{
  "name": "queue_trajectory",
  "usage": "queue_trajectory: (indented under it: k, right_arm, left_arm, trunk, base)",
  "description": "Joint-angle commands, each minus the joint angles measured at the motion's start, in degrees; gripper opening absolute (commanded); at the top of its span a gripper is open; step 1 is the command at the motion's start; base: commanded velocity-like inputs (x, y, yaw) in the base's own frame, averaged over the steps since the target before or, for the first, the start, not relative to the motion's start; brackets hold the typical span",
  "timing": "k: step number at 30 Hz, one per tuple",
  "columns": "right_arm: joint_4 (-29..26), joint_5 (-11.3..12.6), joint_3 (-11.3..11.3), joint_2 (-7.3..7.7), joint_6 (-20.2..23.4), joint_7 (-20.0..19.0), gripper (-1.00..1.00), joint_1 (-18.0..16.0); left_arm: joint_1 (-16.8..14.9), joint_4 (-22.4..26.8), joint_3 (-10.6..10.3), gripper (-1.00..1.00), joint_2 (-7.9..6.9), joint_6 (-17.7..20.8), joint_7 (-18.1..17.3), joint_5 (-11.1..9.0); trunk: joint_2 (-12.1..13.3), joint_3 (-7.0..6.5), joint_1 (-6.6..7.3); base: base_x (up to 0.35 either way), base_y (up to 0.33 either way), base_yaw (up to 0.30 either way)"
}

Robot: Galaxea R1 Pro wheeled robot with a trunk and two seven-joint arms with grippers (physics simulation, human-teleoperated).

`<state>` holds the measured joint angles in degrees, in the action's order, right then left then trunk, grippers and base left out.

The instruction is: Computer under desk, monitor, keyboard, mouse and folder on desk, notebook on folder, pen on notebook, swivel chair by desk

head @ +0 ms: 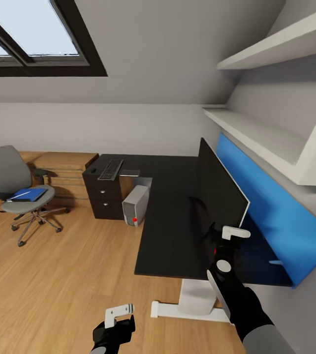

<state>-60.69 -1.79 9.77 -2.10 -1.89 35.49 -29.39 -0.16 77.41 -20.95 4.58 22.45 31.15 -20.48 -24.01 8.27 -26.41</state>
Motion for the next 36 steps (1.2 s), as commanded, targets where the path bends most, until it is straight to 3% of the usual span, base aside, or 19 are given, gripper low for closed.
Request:
queue_trajectory:
  k: [1, 15, 36]
  right_arm:
    - [0.05, -0.20, 0.07, -0.01, -0.09, 0.28, 1.00, -0.06]
    - [-0.03, -0.23, 0.24, -0.09, -0.12, 0.11, 1.00, -0.06]
    - [0.11, -0.24, 0.16, -0.10, -0.13, 0.11, 1.00, -0.06]
  left_arm:
    - [-0.02, 0.11, -0.06, 1.00, -0.01, 0.13, 0.41, -0.45]
    - [-0.02, 0.11, -0.06, 1.00, -0.01, 0.13, 0.49, -0.44]
    - [-0.02, 0.11, -0.06, 1.00, -0.10, 0.17, 0.49, -0.48]
  trunk:
    - [-0.11, 0.10, -0.03]
    - [-0.11, 0.10, -0.03]
    - [-0.11, 0.10, -0.03]
  base:
    - [-0.001, 0.122, 0.000]
    - [0.000, 0.016, 0.000]
    - [-0.328, 0.000, 0.000]
